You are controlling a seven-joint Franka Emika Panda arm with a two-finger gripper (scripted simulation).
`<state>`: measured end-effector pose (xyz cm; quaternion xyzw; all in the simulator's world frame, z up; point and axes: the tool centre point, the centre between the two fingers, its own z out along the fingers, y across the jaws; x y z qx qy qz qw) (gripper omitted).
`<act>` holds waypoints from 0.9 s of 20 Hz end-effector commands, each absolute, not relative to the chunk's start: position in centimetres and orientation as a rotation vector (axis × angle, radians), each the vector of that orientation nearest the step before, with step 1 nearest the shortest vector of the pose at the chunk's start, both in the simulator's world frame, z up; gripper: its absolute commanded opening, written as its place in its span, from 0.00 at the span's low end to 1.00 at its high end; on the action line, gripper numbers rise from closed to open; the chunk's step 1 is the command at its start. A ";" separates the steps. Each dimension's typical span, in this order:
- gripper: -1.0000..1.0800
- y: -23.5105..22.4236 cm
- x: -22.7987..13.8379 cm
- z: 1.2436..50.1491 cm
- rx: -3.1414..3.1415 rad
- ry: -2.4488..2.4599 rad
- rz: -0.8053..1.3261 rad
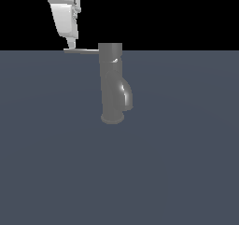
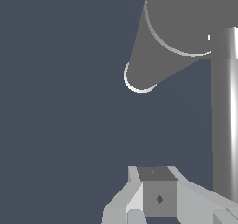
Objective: Turn on the faucet by rotating a designated handle.
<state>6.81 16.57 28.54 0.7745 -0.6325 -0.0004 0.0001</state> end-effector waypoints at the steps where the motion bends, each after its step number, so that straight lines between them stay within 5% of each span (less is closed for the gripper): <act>1: 0.00 16.6 6.8 28.5 2.433 -1.987 -0.001; 18: 0.00 15.4 2.7 28.5 2.433 -1.987 -0.001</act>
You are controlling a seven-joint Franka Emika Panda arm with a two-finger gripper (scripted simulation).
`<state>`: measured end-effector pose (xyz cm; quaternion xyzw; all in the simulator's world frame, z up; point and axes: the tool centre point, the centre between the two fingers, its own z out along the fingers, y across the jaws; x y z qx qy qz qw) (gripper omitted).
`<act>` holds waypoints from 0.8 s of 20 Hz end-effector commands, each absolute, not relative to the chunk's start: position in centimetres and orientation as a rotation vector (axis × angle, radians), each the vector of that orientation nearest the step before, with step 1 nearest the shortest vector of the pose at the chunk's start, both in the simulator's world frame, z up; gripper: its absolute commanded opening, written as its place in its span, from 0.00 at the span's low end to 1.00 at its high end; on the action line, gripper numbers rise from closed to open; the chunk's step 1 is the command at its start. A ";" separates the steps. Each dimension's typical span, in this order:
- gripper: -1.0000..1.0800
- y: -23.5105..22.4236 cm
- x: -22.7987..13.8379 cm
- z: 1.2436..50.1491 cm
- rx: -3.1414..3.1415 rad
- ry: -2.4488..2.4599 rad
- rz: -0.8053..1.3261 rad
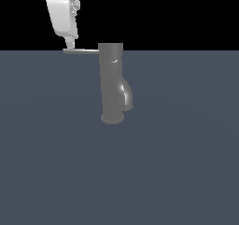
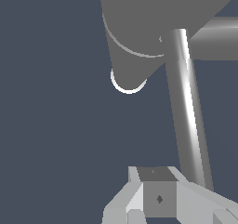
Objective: Turn on the faucet by rotating a designated handle.
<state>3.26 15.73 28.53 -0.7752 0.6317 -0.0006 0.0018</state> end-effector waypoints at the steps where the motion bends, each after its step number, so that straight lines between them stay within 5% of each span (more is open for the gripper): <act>1: 0.00 15.4 2.5 28.5 -2.434 1.987 0.001; 16: 0.00 14.3 -1.3 28.5 -2.433 1.988 0.001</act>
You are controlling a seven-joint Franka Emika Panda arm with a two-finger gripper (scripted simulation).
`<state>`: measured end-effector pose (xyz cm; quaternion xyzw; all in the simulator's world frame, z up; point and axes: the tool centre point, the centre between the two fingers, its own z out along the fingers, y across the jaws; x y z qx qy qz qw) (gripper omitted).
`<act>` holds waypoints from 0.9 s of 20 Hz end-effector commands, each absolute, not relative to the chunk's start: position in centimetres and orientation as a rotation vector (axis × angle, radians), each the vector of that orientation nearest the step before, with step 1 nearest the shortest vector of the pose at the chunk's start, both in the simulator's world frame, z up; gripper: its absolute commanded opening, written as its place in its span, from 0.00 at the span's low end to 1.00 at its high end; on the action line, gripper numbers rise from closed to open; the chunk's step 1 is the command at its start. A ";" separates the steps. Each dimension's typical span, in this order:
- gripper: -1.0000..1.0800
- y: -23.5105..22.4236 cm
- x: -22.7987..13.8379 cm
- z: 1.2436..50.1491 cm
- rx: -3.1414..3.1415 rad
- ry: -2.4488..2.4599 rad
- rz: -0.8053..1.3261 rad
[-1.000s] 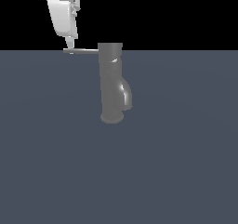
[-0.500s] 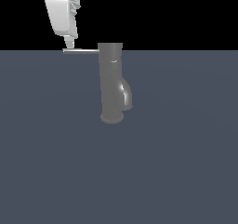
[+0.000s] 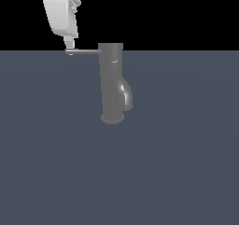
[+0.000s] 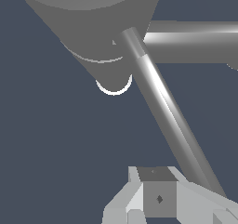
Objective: Turn on the faucet by rotating a designated handle.
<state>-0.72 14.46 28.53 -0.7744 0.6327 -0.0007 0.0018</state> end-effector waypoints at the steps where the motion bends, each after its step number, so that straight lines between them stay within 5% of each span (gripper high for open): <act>1: 0.00 14.2 -1.6 28.5 -2.433 1.988 0.001; 18: 0.00 10.9 -4.6 28.5 -2.432 1.986 -0.003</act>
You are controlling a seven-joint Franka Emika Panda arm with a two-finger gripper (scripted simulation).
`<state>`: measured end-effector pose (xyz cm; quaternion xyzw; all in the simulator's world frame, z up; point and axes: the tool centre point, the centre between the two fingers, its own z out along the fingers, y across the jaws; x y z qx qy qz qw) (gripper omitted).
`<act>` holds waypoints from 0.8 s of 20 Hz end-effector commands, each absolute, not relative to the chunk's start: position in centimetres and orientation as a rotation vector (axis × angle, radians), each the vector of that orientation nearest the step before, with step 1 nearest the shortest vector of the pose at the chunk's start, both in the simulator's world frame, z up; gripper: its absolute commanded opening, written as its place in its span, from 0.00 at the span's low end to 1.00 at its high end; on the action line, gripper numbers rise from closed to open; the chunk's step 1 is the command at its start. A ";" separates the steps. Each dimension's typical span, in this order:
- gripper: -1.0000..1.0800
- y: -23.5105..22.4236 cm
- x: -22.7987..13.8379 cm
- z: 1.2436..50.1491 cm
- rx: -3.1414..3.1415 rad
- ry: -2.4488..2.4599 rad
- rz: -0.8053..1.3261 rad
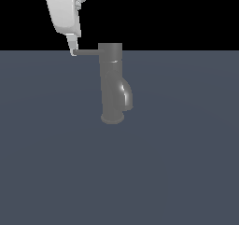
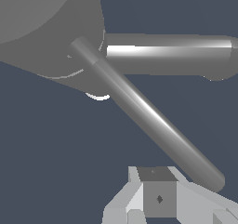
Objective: Turn on the faucet by rotating a designated handle.
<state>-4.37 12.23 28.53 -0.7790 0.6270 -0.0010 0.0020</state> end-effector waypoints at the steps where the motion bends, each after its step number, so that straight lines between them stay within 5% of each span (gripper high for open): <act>1: 0.00 10.5 -4.8 28.5 -2.432 1.986 -0.002; 16: 0.00 5.1 -8.0 28.5 -2.432 1.988 0.000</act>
